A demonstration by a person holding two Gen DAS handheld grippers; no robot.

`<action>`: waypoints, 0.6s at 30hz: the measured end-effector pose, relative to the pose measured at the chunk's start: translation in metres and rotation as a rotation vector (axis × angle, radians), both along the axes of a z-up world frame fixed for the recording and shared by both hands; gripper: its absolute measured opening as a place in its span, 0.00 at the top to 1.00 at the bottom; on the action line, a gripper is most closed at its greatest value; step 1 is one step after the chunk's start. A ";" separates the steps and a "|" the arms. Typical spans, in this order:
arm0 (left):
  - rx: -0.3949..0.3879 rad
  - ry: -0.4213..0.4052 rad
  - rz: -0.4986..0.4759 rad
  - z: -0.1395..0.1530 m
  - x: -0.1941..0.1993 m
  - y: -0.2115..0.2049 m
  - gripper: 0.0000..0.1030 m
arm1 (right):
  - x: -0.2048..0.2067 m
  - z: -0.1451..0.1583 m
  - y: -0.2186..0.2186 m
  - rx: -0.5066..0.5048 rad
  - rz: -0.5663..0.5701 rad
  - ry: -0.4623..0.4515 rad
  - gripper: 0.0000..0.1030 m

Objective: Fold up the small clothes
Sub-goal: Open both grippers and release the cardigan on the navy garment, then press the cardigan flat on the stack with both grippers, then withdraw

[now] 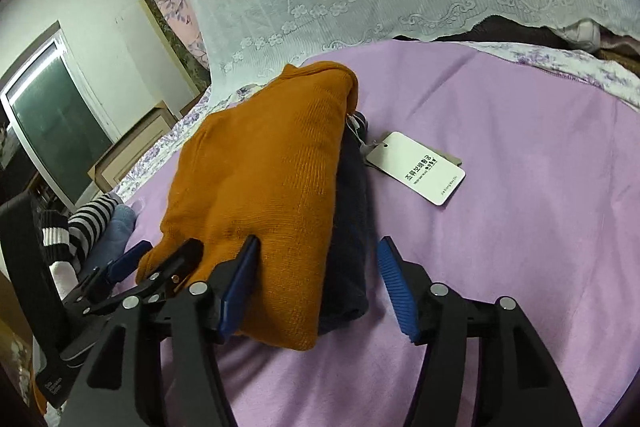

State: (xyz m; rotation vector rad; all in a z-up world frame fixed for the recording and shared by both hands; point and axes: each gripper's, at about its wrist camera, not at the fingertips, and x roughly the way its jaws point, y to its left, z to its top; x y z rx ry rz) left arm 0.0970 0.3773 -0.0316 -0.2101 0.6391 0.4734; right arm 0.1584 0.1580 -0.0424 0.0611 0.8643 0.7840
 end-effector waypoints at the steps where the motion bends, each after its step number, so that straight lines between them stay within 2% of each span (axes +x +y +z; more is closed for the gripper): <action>1: 0.002 -0.004 0.001 0.001 -0.001 -0.001 0.16 | -0.002 0.001 -0.004 0.022 -0.006 -0.001 0.41; 7: 0.019 -0.022 -0.003 0.004 -0.010 -0.014 0.16 | -0.028 0.007 -0.019 0.046 -0.012 -0.062 0.41; 10: 0.023 -0.020 -0.001 0.003 -0.015 -0.019 0.16 | -0.039 0.005 -0.025 0.039 -0.003 -0.061 0.41; 18: -0.045 -0.018 0.023 -0.001 -0.040 -0.022 0.14 | -0.059 -0.008 -0.036 0.010 0.010 -0.032 0.41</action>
